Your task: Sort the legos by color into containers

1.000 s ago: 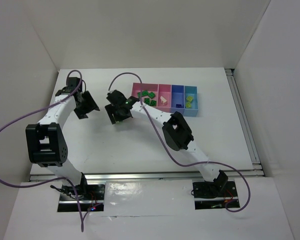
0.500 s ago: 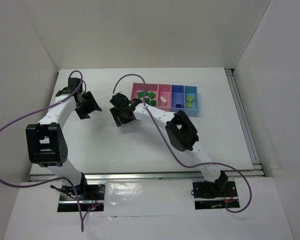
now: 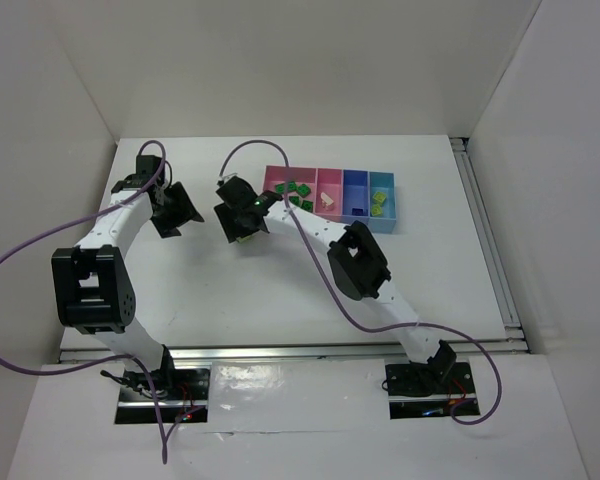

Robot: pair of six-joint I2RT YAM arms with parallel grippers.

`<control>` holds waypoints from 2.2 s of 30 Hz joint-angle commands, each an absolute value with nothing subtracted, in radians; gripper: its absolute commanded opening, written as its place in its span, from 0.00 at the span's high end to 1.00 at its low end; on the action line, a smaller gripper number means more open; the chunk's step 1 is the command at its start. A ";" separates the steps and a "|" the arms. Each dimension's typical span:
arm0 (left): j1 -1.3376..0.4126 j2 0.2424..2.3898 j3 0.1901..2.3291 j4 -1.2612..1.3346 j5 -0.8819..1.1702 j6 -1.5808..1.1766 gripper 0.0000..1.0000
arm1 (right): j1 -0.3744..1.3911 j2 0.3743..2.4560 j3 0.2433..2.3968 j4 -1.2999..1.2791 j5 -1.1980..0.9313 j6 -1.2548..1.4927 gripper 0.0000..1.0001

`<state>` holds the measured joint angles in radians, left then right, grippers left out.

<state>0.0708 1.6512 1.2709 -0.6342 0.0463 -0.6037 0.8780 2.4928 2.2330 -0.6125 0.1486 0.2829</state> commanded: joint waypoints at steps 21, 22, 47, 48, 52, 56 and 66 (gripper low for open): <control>0.077 1.628 1.258 -0.597 0.204 -0.523 0.30 | 0.832 2.217 2.041 -0.460 -0.173 0.261 0.90; 0.077 1.612 1.244 -0.566 0.240 -0.523 0.30 | 0.821 2.147 2.004 -0.450 -0.213 0.261 0.90; -0.184 1.431 1.238 -0.402 0.629 -0.226 0.18 | 0.431 1.809 1.465 -0.107 -1.035 0.692 0.90; -0.204 1.431 1.238 -0.402 0.618 -0.215 0.18 | 0.431 1.809 1.465 -0.107 -1.035 0.692 0.90; -0.274 1.411 1.238 -0.393 0.522 -0.177 0.19 | 0.431 1.831 1.500 -0.176 -1.058 0.701 0.90; -0.337 1.411 1.249 -0.393 0.431 -0.166 0.19 | 0.440 1.832 1.500 -0.176 -1.078 0.712 0.90; -0.409 1.381 1.258 -0.362 0.374 -0.135 0.27 | 0.471 1.859 1.509 -0.176 -1.088 0.730 0.90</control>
